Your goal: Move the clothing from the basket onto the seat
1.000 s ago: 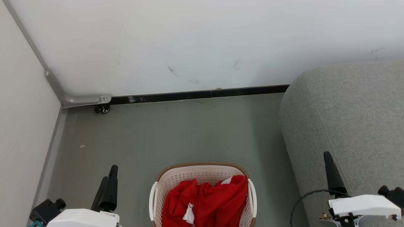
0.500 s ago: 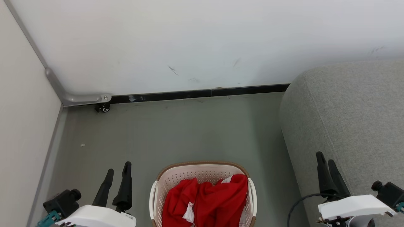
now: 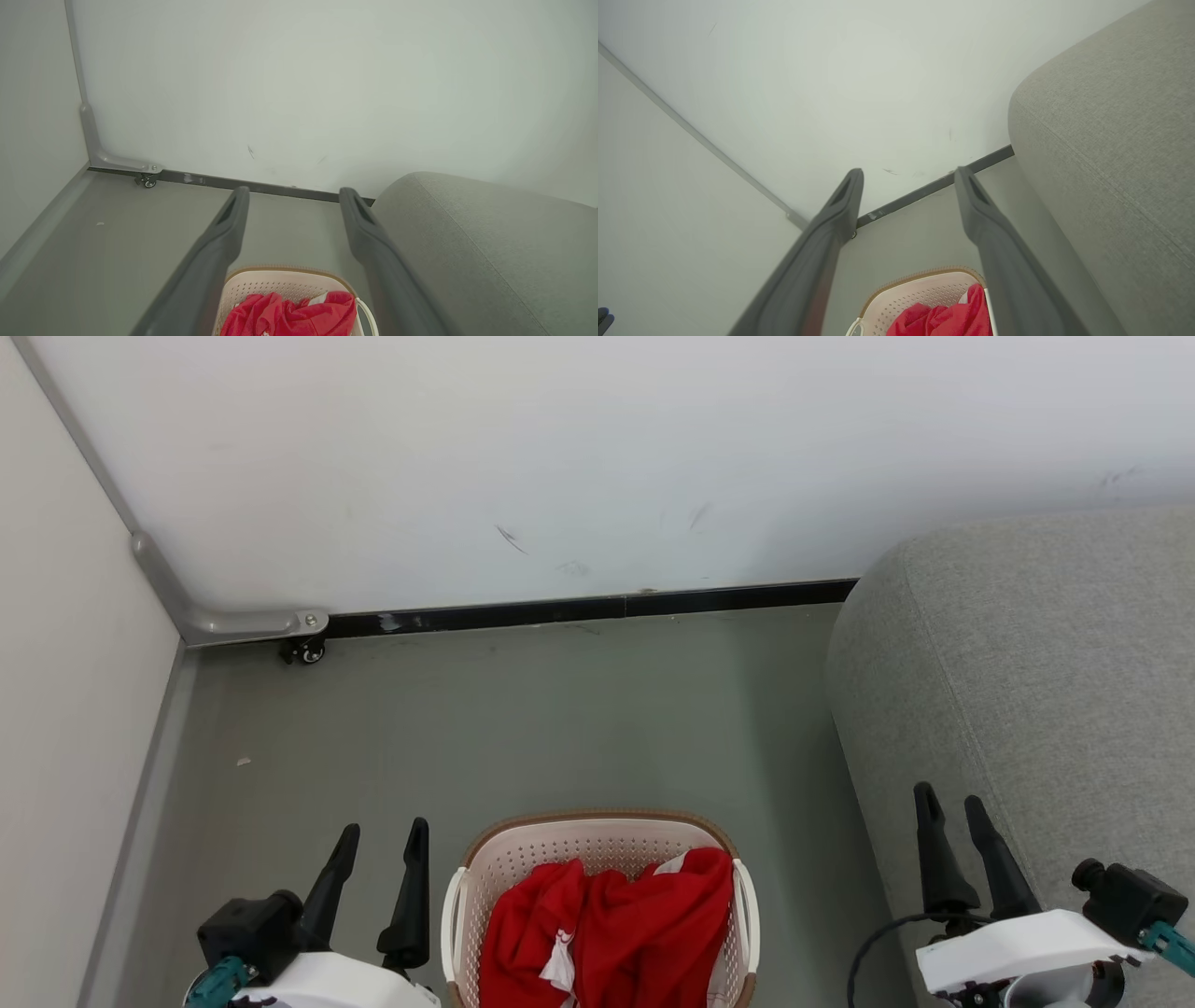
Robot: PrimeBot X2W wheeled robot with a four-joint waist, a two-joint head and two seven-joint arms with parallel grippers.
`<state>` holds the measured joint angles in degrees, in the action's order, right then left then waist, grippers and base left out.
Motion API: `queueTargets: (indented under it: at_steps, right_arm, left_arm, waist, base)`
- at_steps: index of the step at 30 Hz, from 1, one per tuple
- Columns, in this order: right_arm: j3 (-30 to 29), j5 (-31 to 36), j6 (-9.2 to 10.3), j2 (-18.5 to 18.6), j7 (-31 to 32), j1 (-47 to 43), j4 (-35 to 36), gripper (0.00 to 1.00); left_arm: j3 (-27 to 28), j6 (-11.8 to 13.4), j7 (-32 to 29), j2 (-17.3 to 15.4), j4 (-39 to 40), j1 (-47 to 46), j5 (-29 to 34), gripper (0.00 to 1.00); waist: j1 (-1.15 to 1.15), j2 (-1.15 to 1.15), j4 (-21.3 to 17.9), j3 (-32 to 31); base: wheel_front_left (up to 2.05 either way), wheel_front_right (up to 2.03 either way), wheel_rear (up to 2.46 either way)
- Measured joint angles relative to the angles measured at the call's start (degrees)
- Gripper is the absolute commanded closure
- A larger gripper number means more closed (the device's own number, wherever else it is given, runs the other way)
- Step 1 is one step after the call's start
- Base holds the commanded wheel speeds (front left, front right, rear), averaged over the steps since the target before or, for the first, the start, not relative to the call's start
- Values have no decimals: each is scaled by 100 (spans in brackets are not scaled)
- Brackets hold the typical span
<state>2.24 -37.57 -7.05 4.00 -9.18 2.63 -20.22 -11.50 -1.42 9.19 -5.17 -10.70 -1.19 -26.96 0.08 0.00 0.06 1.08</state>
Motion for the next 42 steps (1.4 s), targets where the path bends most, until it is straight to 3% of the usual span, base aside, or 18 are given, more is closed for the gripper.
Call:
queueTargets:
  at_steps: [24, 42]
  right_arm:
    - [154, 2067, -2, -73, -300, -21, -409, 0]
    - [129, 2098, -2, -100, -301, -21, -408, 0]
  left_arm:
    - [-403, 445, 498, -23, -143, 108, 2085, 0]
    - [-151, 626, 503, 51, -505, 116, 2005, 0]
  waist:
    - [-4, 0, 33, -106]
    - [-5, 0, 21, -90]
  base:
    - [0, 0, 0]
    - [0, 0, 0]
